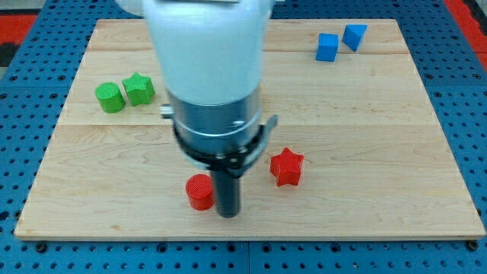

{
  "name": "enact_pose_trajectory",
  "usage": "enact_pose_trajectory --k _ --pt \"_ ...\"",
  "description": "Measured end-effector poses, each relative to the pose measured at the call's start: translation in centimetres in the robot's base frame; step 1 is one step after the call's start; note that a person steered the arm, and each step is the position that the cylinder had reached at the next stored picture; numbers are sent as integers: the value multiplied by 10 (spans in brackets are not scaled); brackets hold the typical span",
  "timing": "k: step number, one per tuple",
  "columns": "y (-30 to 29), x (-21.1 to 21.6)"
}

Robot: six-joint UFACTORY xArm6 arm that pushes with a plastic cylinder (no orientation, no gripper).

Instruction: Push the red star to the right of the red circle

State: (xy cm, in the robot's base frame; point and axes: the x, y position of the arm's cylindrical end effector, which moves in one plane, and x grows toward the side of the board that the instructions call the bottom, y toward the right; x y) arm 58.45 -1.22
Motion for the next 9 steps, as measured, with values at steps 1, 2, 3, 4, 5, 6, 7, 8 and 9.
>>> enact_pose_trajectory --k 1,2,3,4,5,6,7,8,9 --pt "63 -17" --pt "95 -61" --pt "97 -60" --pt "135 -79" --pt "98 -67" --pt "34 -51" --pt "82 -47" --pt "133 -79" --pt "124 -119"
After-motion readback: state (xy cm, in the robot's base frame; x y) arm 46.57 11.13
